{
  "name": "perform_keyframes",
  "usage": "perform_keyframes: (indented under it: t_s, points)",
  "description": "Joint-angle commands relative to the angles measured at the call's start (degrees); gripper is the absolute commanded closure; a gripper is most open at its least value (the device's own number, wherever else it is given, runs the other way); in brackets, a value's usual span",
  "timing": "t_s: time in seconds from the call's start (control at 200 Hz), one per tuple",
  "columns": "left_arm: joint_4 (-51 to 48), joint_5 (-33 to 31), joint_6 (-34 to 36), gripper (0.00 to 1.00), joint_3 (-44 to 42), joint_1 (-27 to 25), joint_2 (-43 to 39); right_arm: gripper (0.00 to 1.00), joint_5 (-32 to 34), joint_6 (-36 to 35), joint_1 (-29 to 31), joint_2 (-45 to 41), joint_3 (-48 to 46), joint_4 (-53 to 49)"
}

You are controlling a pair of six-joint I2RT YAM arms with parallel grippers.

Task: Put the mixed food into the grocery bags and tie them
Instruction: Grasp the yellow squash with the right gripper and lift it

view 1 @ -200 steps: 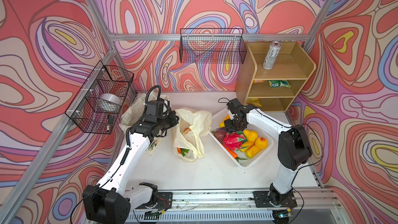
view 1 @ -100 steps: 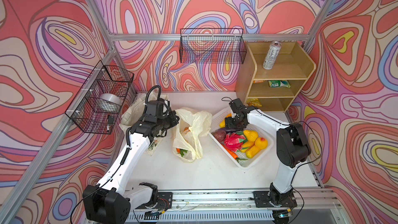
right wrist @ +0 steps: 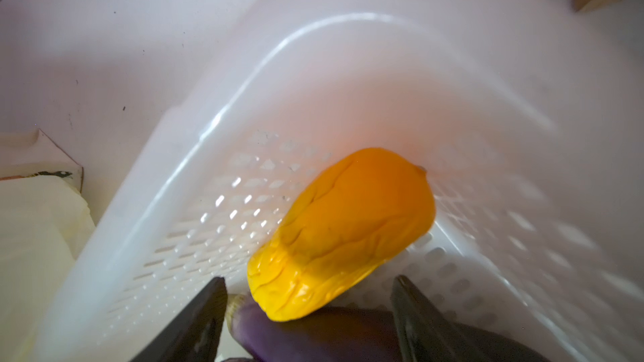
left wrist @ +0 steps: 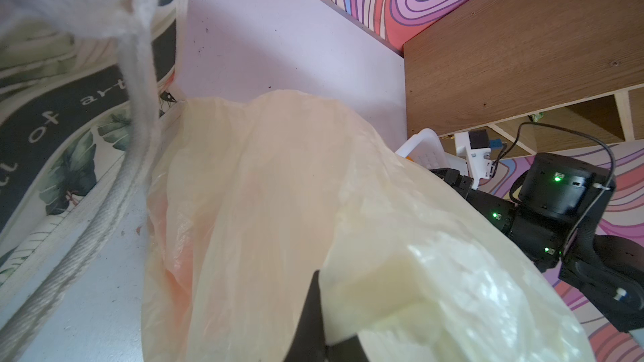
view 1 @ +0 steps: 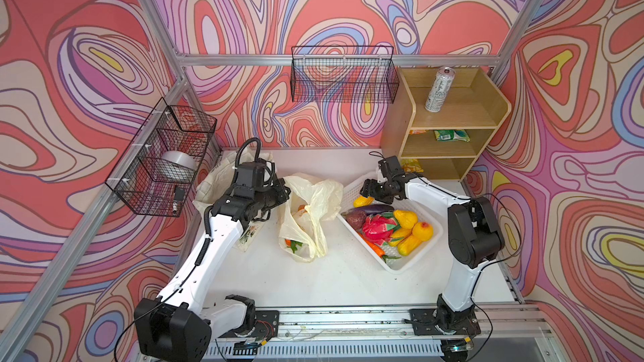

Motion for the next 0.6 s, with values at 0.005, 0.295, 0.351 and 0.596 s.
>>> perform_keyframes:
  t_s: [0.005, 0.295, 0.351, 0.596]
  points:
    - [1.04, 0.3, -0.31, 1.0, -0.84, 0.47, -0.24, 0.25, -2.32, 3.36, -0.33, 2.14, -0.94, 3.52]
    - [1.59, 0.64, -0.85, 1.0, -1.22, 0.47, -0.32, 0.3, -2.4, 6.75, -0.37, 5.18, -1.33, 6.18]
    - [1.73, 0.72, -0.96, 1.0, -1.28, 0.47, -0.36, 0.34, -2.61, 7.18, -0.35, 5.57, -1.76, 7.06]
    - [1.52, 0.61, -0.91, 1.0, -1.19, 0.47, -0.32, 0.7, -4.35, 6.9, -0.59, 1.73, -4.97, 12.96]
